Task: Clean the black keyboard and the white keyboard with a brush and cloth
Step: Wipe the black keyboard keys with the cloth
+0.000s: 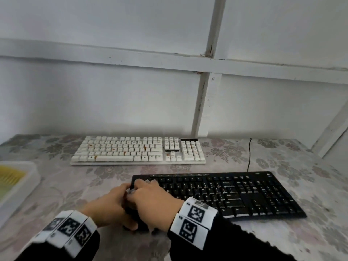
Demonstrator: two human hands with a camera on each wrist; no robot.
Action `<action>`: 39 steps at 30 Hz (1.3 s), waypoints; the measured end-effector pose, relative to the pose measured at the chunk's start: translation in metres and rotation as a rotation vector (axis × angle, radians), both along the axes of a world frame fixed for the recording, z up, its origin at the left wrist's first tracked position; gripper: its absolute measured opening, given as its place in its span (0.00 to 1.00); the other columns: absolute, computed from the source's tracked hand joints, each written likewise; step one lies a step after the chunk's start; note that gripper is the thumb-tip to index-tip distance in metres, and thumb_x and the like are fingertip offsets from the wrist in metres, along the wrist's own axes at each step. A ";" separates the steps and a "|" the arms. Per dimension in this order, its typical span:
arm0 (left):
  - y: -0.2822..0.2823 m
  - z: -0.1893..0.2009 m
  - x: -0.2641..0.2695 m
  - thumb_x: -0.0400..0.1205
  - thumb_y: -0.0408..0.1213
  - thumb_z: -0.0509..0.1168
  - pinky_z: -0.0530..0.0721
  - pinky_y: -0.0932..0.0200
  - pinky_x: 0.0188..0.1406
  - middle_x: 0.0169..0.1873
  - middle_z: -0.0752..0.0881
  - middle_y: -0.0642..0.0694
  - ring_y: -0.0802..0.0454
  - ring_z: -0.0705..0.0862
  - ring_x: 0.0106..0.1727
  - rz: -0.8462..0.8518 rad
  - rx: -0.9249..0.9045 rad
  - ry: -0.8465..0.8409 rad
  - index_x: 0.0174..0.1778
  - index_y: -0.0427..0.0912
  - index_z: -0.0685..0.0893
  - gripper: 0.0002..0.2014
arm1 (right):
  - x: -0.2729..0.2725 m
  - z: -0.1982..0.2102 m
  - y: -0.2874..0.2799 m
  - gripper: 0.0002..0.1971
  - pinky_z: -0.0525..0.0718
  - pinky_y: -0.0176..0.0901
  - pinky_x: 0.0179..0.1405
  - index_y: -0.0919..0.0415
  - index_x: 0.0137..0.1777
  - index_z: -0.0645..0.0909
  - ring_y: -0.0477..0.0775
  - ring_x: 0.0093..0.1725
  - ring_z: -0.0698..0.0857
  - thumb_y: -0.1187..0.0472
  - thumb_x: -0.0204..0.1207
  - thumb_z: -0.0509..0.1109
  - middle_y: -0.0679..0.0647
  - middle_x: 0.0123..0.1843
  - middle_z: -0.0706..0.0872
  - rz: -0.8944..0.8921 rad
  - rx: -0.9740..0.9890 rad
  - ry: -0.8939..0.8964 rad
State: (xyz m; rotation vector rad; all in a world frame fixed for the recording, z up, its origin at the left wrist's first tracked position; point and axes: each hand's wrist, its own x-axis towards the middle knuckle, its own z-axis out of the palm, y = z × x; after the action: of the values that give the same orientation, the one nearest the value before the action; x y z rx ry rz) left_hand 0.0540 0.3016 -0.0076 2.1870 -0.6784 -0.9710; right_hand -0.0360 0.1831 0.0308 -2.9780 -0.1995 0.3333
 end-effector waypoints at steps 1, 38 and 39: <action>0.000 0.000 0.000 0.49 0.39 0.80 0.83 0.54 0.58 0.60 0.79 0.51 0.52 0.81 0.59 -0.003 -0.001 -0.006 0.75 0.49 0.63 0.55 | 0.000 -0.002 0.005 0.15 0.72 0.57 0.56 0.68 0.65 0.79 0.69 0.62 0.69 0.67 0.81 0.61 0.63 0.66 0.68 -0.017 -0.015 0.010; 0.002 0.011 -0.010 0.60 0.26 0.79 0.81 0.60 0.55 0.51 0.78 0.55 0.60 0.80 0.52 -0.046 -0.078 -0.028 0.53 0.63 0.69 0.37 | -0.063 -0.006 -0.086 0.13 0.75 0.48 0.46 0.55 0.44 0.78 0.54 0.47 0.66 0.73 0.74 0.58 0.49 0.48 0.63 -0.214 -0.074 0.004; 0.001 0.011 -0.010 0.60 0.25 0.79 0.81 0.57 0.57 0.51 0.79 0.55 0.59 0.81 0.52 -0.051 -0.085 -0.021 0.52 0.64 0.69 0.37 | -0.063 -0.002 -0.092 0.12 0.74 0.47 0.40 0.55 0.36 0.76 0.56 0.46 0.69 0.71 0.75 0.57 0.50 0.46 0.62 -0.255 -0.081 0.034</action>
State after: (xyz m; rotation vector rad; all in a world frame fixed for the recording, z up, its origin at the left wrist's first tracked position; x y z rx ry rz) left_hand 0.0442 0.3028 0.0038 2.1171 -0.7753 -0.9290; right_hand -0.0988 0.0915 0.0286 -3.0245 0.2015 0.3684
